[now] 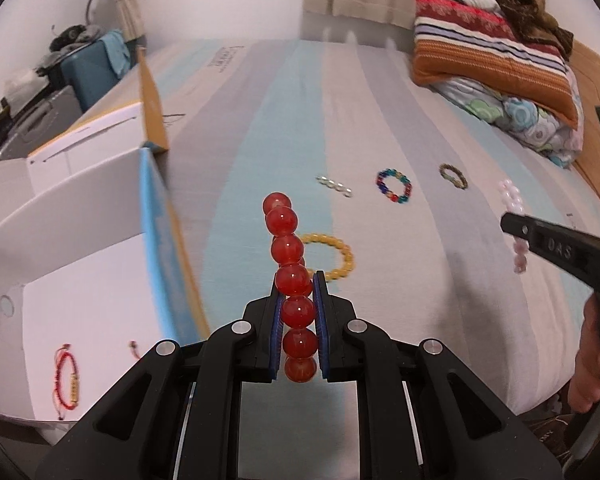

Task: Organize jewelry
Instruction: 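Lift both bead bracelets and carry them over the white box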

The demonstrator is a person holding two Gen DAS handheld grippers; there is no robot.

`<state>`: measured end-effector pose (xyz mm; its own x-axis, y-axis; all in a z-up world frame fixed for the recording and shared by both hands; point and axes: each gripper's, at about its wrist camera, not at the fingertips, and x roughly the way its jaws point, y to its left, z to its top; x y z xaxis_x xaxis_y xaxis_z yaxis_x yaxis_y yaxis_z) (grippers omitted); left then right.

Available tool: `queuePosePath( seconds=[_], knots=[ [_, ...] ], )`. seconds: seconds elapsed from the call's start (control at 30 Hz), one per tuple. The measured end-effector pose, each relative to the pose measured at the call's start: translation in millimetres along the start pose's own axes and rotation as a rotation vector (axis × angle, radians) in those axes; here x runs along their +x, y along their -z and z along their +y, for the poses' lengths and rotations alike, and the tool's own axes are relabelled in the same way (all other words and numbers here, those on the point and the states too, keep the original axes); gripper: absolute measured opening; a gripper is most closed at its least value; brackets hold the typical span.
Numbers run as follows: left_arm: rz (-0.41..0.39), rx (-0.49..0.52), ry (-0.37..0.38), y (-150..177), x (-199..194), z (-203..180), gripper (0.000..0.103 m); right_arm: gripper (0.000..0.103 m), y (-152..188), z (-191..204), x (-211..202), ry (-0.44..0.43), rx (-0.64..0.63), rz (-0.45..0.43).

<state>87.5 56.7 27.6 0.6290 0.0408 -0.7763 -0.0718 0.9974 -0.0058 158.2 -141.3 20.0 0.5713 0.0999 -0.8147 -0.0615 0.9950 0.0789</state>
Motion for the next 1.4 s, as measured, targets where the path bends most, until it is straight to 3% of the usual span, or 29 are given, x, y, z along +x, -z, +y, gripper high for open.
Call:
queuePosePath(
  seconds=[0.47,0.97,1.4],
  knots=[
    [-0.085,-0.067,-0.055,-6,-69,64,0.013,0.019,4,86,-43,-0.056,-0.097,-0.036],
    [-0.056,-0.180,-0.160,17,-105,169,0.013,0.019,10,200,-81,-0.190,-0.224,-0.073],
    [-0.039,-0.277,-0.251,37,-125,252,0.013,0.019,27,295,-81,-0.270,-0.339,-0.040]
  ],
)
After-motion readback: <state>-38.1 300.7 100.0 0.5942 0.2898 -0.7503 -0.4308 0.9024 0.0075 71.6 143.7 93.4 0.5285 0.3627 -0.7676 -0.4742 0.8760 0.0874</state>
